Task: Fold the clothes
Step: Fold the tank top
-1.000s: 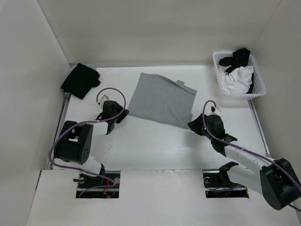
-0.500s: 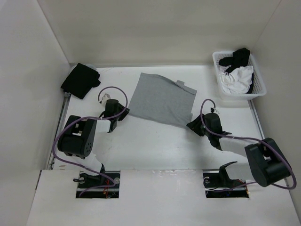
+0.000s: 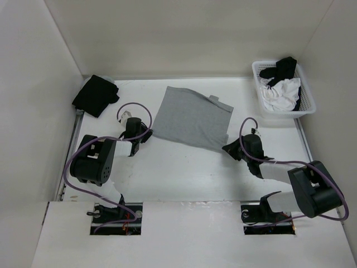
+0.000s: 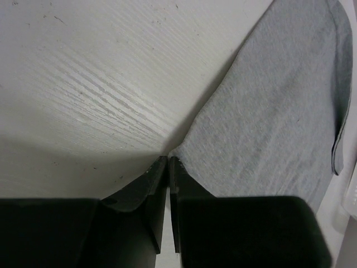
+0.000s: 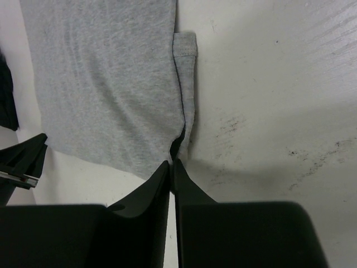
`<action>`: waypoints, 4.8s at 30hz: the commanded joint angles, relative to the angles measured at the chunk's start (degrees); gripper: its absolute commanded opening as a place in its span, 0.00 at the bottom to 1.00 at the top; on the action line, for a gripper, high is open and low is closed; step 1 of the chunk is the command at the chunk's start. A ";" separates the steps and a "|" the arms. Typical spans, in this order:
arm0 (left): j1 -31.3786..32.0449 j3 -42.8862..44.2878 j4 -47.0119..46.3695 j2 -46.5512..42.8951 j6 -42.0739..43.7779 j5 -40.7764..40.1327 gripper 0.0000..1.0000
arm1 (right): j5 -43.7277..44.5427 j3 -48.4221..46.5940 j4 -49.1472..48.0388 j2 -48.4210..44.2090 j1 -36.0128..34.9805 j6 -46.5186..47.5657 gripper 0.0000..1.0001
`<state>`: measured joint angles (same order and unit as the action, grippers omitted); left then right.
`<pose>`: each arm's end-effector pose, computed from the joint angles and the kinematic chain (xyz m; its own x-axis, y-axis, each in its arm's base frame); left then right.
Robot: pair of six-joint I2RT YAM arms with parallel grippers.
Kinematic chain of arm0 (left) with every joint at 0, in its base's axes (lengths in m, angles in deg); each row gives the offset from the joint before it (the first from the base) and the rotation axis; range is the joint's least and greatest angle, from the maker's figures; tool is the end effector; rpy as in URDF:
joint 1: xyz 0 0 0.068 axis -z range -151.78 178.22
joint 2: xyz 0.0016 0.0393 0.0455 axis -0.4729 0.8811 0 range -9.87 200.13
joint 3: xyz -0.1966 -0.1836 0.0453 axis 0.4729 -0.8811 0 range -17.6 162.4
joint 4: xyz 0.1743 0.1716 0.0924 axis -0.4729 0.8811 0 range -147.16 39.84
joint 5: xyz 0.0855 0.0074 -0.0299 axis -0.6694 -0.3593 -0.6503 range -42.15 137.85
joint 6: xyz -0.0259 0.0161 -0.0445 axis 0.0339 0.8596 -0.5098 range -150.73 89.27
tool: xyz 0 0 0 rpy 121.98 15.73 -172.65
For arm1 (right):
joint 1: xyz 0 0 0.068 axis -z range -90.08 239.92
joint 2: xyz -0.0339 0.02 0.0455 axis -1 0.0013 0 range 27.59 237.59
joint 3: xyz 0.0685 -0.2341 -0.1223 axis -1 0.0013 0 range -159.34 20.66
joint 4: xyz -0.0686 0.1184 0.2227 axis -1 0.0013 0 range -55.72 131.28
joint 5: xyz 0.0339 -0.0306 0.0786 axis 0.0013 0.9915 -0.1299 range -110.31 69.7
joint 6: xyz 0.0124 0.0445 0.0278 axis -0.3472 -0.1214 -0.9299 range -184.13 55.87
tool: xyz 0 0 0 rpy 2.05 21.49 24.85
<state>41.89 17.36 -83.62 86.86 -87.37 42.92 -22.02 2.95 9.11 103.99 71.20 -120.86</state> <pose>0.3010 -0.0701 0.1248 -0.4486 -0.7473 -0.4902 -0.3772 0.6556 -0.6542 0.2153 0.0740 0.1316 -0.5749 0.6876 -0.4435 0.2483 0.6631 0.7062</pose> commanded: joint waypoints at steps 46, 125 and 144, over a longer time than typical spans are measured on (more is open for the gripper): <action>-5.02 22.67 16.53 -6.31 4.26 -5.62 0.00 | -4.35 -43.43 20.42 13.22 3.82 14.01 0.00; 21.61 -13.25 -0.87 -35.82 -0.05 -2.81 0.26 | 15.23 -10.65 37.62 -29.72 -3.73 12.68 0.00; 15.03 -18.43 5.62 -48.55 -2.60 -0.79 0.27 | 26.41 -47.13 47.14 11.37 -38.52 19.73 0.06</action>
<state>58.70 0.25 -79.01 41.09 -89.38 41.04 2.68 -39.72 54.57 110.51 35.42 -101.10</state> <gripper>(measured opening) 0.264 0.053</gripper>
